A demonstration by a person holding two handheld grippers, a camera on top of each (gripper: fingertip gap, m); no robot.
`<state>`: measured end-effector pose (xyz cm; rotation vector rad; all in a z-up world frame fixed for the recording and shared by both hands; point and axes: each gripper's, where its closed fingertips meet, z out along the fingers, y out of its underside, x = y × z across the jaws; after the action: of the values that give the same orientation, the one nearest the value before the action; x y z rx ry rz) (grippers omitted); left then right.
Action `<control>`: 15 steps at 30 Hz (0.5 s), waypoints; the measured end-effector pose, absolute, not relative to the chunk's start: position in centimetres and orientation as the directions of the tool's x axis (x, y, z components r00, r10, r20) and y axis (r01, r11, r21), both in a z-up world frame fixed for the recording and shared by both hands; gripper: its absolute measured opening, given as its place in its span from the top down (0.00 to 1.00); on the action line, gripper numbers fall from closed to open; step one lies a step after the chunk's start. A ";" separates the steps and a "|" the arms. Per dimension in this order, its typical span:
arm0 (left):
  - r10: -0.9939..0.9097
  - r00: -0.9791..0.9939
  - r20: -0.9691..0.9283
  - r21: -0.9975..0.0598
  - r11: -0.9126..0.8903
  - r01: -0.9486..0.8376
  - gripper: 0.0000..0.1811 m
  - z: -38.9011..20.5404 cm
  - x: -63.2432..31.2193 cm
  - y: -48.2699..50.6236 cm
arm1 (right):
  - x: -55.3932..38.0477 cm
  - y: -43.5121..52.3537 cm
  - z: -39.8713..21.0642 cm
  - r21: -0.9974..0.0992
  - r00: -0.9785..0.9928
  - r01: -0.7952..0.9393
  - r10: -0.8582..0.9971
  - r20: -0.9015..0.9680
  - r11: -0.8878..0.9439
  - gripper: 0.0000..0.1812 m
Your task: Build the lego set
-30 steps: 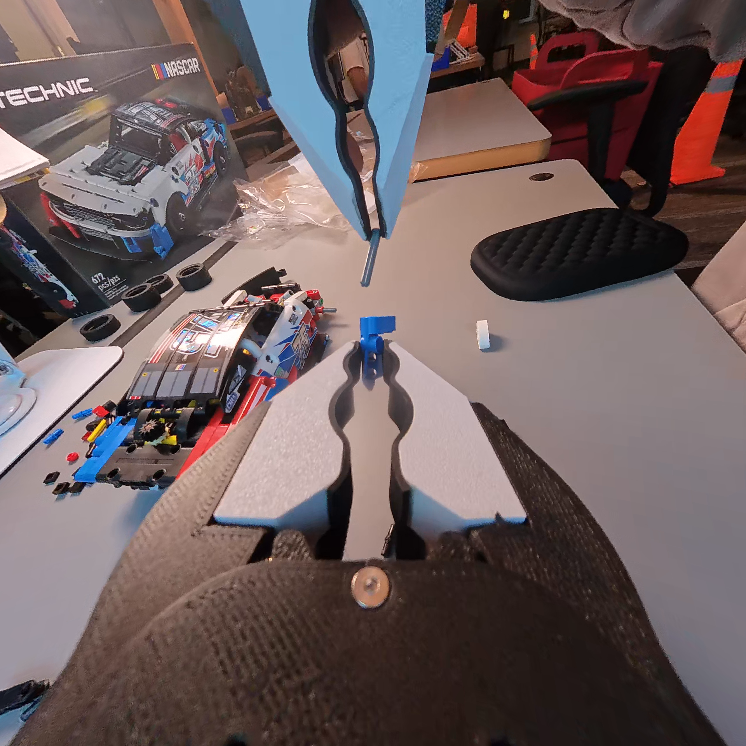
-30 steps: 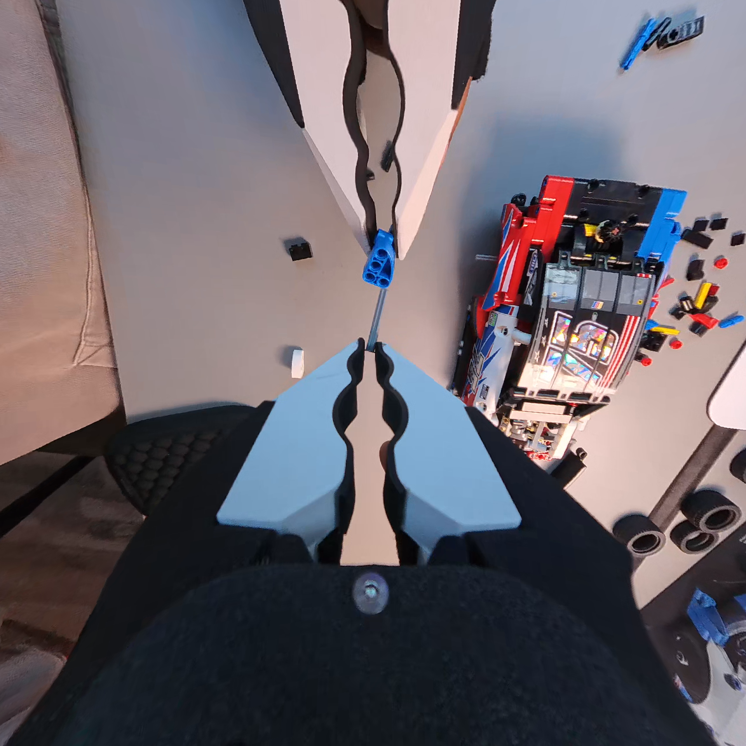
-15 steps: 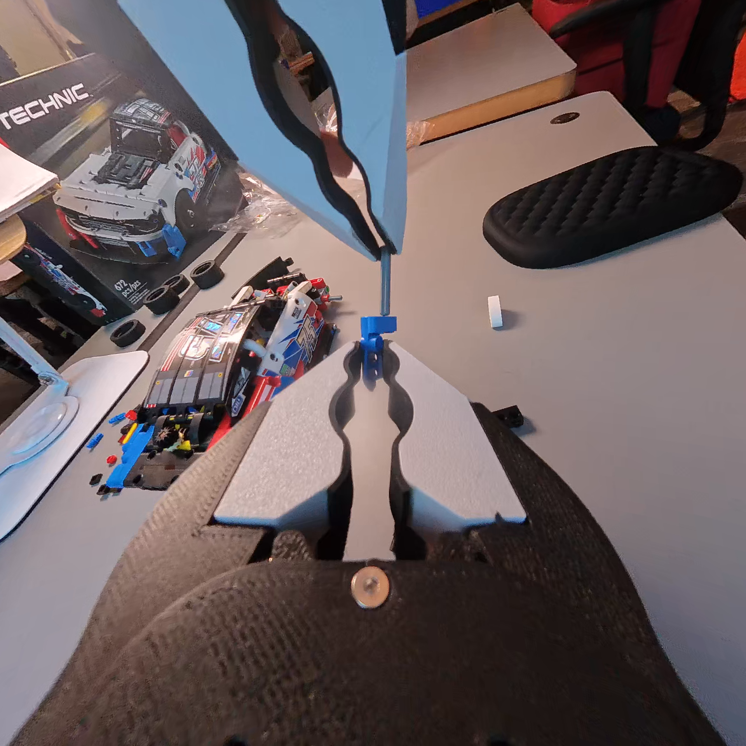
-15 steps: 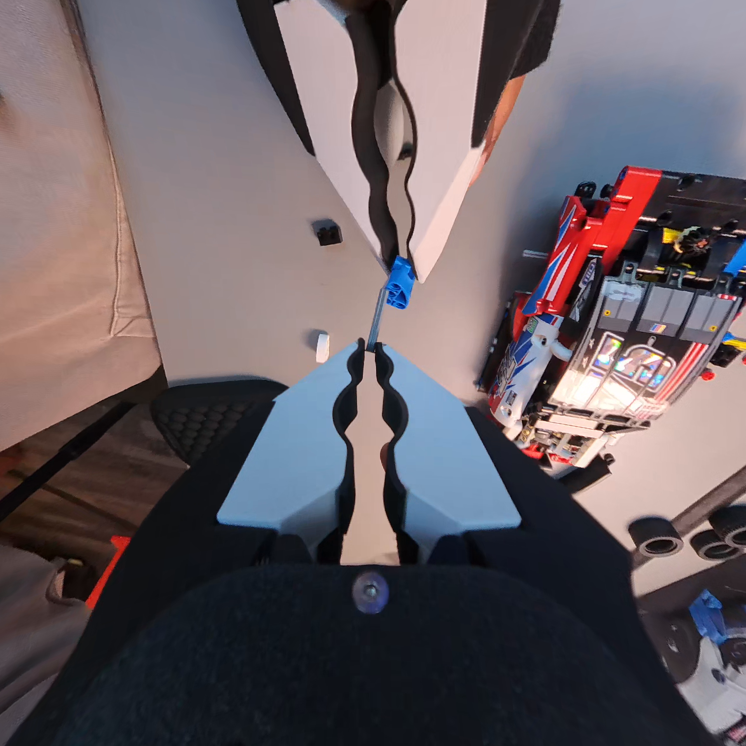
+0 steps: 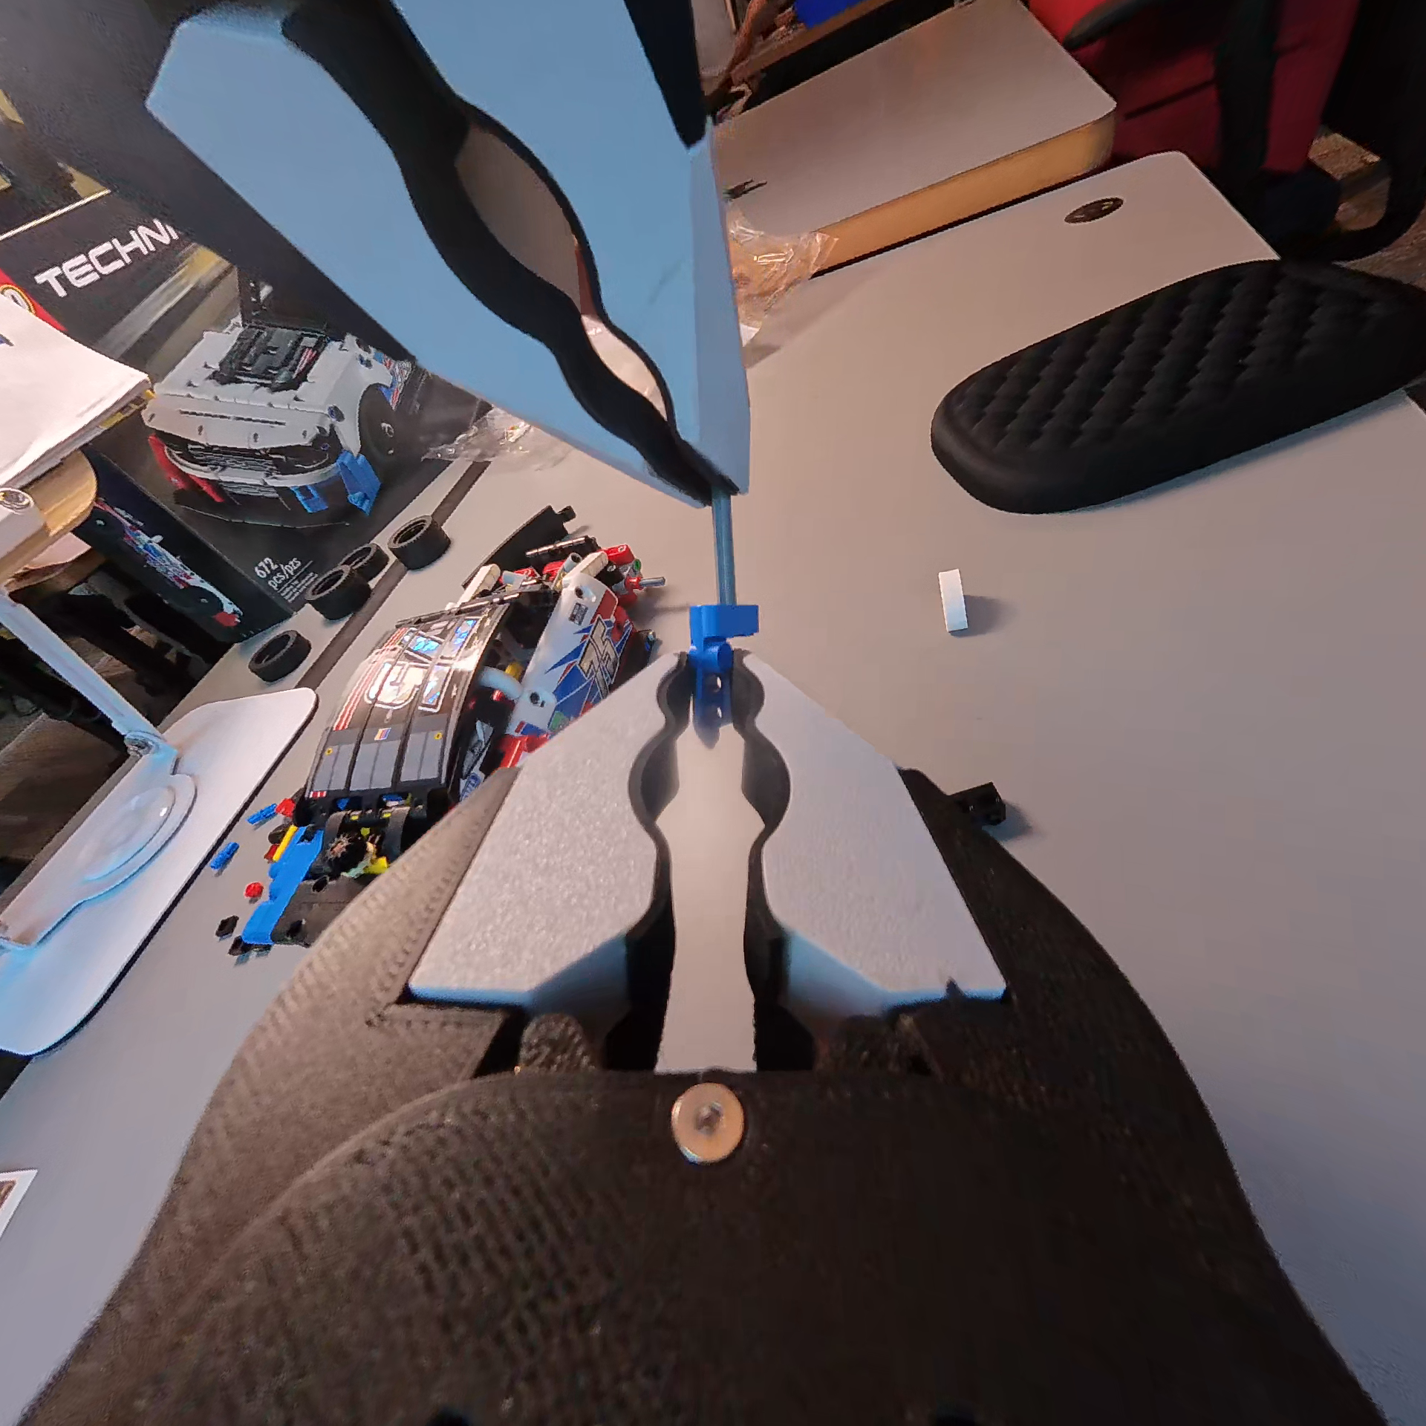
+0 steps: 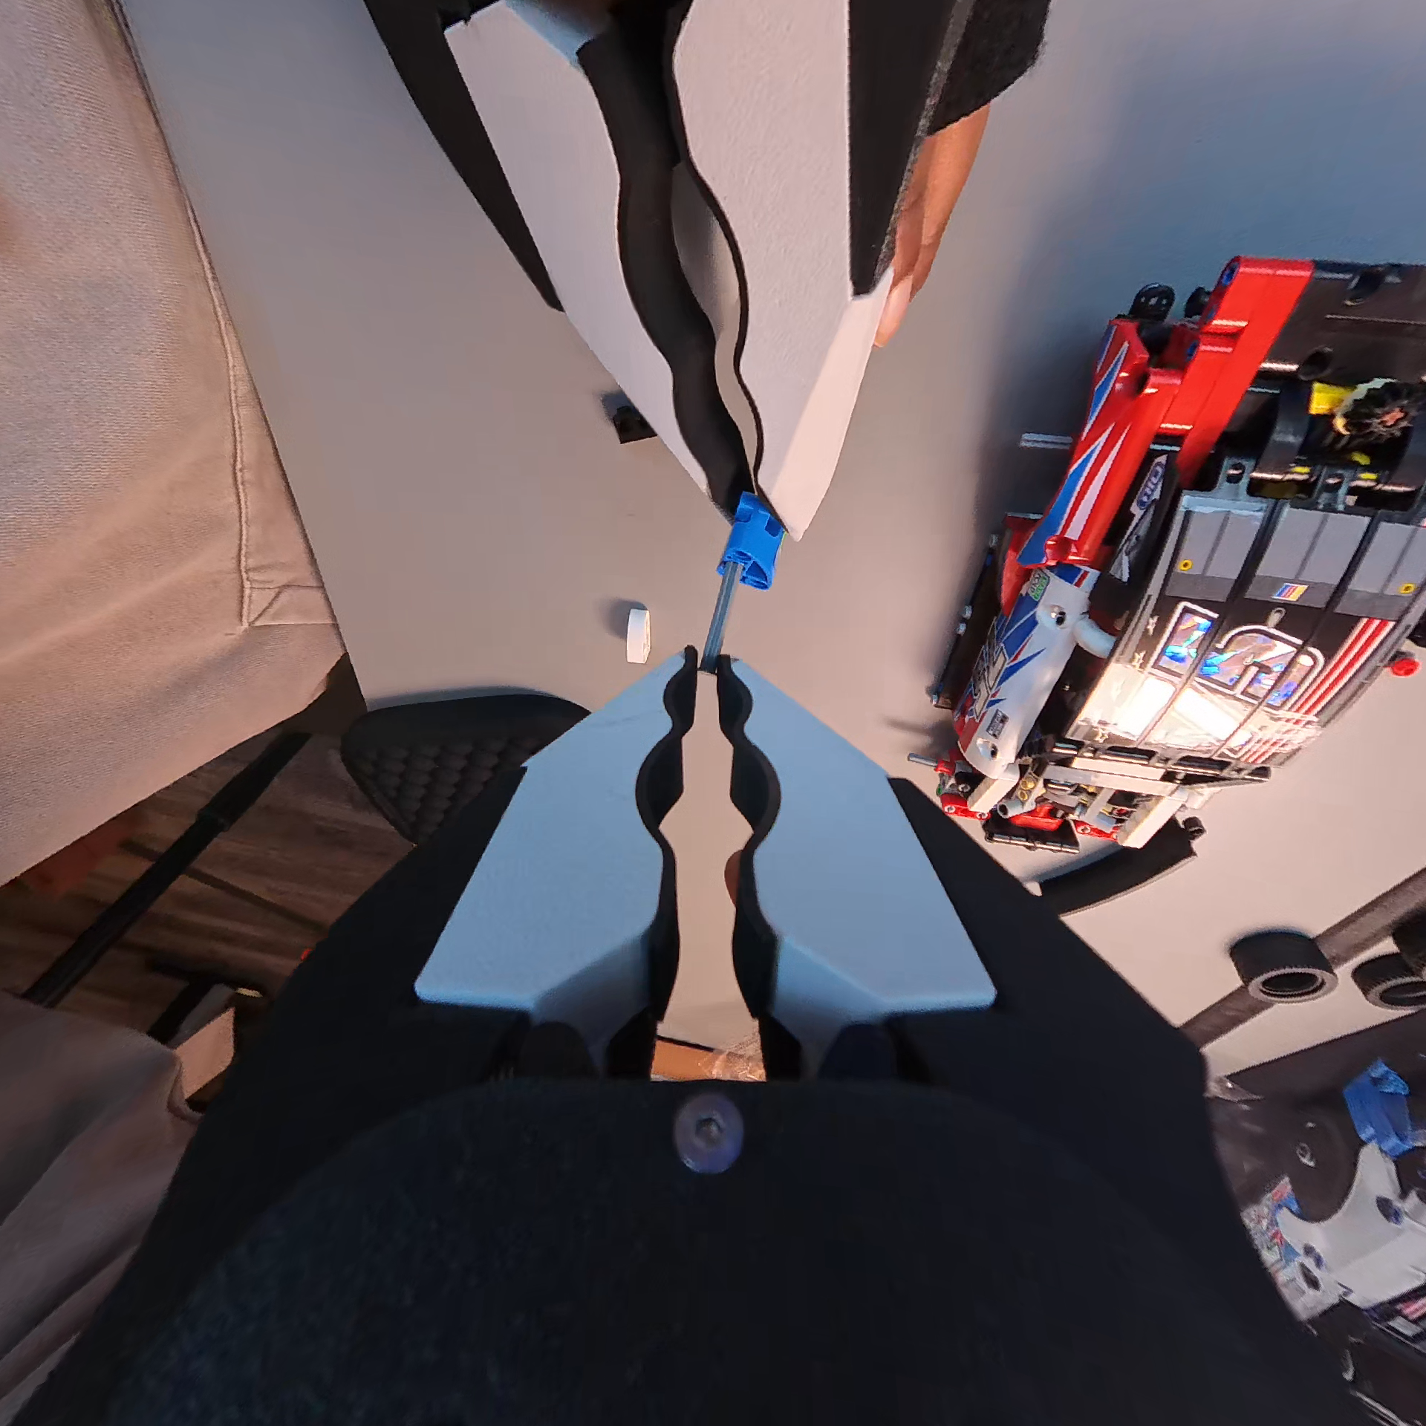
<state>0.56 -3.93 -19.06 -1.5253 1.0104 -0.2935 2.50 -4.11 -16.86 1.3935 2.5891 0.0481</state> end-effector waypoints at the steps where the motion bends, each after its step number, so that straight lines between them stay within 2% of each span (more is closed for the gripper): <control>1: -0.728 0.589 -0.352 -0.904 0.101 -0.416 0.96 -19.0 0.6 -4.0 | 2.5 -4.2 -16.9 0.123 -0.532 0.825 0.831 -0.164 0.552 0.99; 3: -0.726 0.589 -0.355 -0.902 0.102 -0.419 0.96 -19.0 0.6 -4.0 | 2.5 -4.1 -17.0 0.129 -0.526 0.828 0.835 -0.163 0.546 0.99; 8: -0.725 0.598 -0.342 -0.903 0.078 -0.422 0.96 -19.3 0.7 -3.9 | 1.1 -4.8 -17.2 0.060 -0.491 0.860 0.854 -0.171 0.506 0.99; 13: -0.764 0.637 -0.107 -0.981 -0.022 -0.190 0.96 -17.6 0.6 -3.8 | -0.6 -4.3 -16.5 -0.096 -0.446 0.894 0.884 -0.141 0.437 0.99; 15: -0.768 0.640 -0.016 -0.993 -0.062 -0.099 0.96 -17.0 0.1 -3.6 | -1.4 -4.0 -15.7 -0.188 -0.431 0.894 0.895 -0.119 0.406 0.93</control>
<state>0.07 -3.64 -16.96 -1.5596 0.7438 -0.6404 -1.44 -4.01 -15.73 1.6762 2.6347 -0.3512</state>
